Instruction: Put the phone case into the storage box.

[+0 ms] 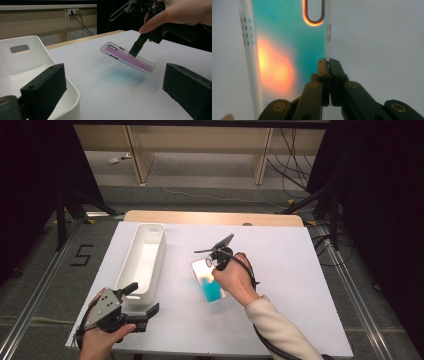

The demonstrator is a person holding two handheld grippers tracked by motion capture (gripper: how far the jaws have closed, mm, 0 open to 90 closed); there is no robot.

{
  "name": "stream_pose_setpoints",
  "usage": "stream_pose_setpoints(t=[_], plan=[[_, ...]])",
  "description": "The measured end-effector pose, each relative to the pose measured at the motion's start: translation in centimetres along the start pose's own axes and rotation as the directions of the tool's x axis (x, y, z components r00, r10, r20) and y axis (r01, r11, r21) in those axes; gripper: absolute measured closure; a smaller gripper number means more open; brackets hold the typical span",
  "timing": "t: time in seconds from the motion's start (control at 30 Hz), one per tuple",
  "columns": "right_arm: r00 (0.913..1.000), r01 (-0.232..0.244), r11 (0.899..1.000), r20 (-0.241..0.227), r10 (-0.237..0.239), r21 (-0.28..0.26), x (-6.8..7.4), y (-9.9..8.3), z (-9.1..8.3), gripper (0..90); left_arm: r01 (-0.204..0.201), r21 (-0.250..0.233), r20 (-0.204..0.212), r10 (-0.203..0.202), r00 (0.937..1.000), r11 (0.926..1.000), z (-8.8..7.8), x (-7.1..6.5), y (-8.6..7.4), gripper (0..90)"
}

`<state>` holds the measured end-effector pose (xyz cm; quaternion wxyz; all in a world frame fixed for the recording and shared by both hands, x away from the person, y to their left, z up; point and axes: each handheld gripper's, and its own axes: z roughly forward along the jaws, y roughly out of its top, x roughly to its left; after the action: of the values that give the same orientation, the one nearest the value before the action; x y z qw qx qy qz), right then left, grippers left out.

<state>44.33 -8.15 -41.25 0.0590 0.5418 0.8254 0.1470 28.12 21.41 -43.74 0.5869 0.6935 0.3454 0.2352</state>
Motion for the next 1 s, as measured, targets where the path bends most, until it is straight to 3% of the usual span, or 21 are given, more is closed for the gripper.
stream_pose_setpoints(t=[0.13,0.17,0.2,0.23,0.27,0.37,0.43,0.6,0.63,0.7,1.0], plan=[[0.9997,0.024,0.999,0.007,-0.023,-0.044,-0.3,-0.1,-0.2,89.2,-0.001,0.0,-0.001,0.001,1.0,1.0,0.0,0.0,0.0,4.3],[1.0,-0.001,0.999,0.003,0.002,-0.035,-0.1,-0.1,-0.3,89.2,0.002,-0.001,0.001,-0.002,1.0,1.0,0.0,0.0,0.0,4.3],[0.9995,0.032,0.998,0.009,-0.032,-0.052,-0.4,-0.1,-0.3,89.2,0.002,-0.001,0.001,-0.002,1.0,1.0,0.0,0.0,0.0,4.3],[1.0,0.003,0.999,0.0,-0.003,-0.048,-0.2,-0.2,-0.4,89.2,0.0,-0.001,0.0,0.0,1.0,1.0,0.0,0.0,0.0,4.3],[0.9994,0.033,0.997,0.008,-0.033,-0.067,-0.4,-0.2,-0.4,89.2,-0.002,0.001,-0.001,0.002,1.0,1.0,0.0,0.0,0.0,4.3],[1.0,0.008,0.998,-0.003,-0.008,-0.068,-0.2,-0.3,-0.7,89.2,-0.003,0.0,-0.001,0.003,1.0,1.0,0.0,0.0,0.0,4.2],[0.9996,0.026,0.996,0.002,-0.026,-0.09,-0.3,-0.2,-0.8,89.2,-0.001,0.0,-0.003,0.001,1.0,1.0,0.0,0.0,0.0,4.3],[1.0,0.004,0.994,-0.008,-0.004,-0.105,-0.1,-0.3,-1.2,89.2,-0.001,0.0,-0.001,0.001,1.0,1.0,0.0,0.0,0.0,4.3],[0.9991,0.042,0.991,0.01,-0.041,-0.127,-0.3,-0.2,-1.1,89.2,-0.002,0.001,-0.002,0.002,1.0,1.0,0.0,0.0,0.0,4.2],[0.9999,-0.002,0.993,-0.013,0.001,-0.115,0.0,-0.2,-1.4,89.2,-0.001,0.0,-0.004,0.001,1.0,1.0,0.0,0.0,0.0,4.3],[0.9999,-0.006,0.991,-0.012,0.004,-0.133,0.2,-0.3,-1.7,89.2,0.003,0.003,-0.004,-0.003,1.0,1.0,0.0,0.0,0.0,4.3]])
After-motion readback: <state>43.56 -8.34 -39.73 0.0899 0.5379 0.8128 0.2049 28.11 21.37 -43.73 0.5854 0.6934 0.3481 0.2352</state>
